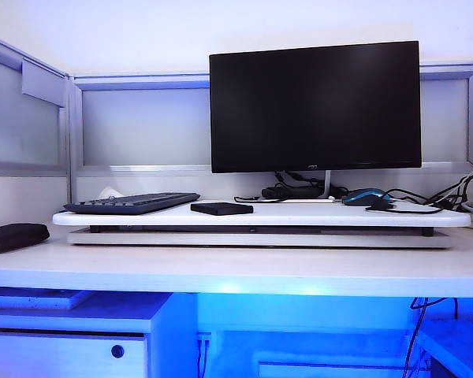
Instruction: Unplug the data cable of the portable hard drive.
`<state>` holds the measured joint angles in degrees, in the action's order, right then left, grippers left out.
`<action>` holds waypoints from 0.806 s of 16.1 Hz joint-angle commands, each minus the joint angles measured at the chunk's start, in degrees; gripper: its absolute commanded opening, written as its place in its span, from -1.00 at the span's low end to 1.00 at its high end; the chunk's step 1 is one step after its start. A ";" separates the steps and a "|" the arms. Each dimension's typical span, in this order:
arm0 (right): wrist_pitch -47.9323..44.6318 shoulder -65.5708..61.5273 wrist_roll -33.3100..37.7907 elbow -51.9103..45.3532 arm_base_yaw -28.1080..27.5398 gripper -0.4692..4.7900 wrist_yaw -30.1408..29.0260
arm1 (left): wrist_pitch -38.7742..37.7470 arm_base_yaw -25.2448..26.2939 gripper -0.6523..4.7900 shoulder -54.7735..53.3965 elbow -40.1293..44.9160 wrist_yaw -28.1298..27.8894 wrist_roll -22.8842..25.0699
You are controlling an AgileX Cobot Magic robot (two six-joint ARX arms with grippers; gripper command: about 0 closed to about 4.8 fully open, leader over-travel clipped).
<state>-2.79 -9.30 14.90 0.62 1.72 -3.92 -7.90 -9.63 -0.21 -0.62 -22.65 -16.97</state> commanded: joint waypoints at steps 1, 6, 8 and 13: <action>1.70 0.04 -0.70 -0.07 -0.02 1.00 7.04 | -0.26 0.63 -0.57 -0.04 0.26 -8.68 8.13; 6.64 0.04 -4.07 -0.09 0.02 -0.81 -2.54 | -1.68 0.57 -0.78 -0.04 0.26 10.78 11.23; 7.67 0.04 -4.92 -0.09 0.02 -0.83 -7.69 | -2.67 0.57 -0.78 -0.07 0.24 17.64 11.21; 7.74 0.09 0.76 -0.09 0.02 -0.82 -5.01 | -2.56 0.46 -0.78 -0.04 0.24 18.82 11.15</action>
<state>5.54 -9.28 14.61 0.56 1.72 -11.00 -9.43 -9.19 -0.21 -0.62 -4.03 -6.00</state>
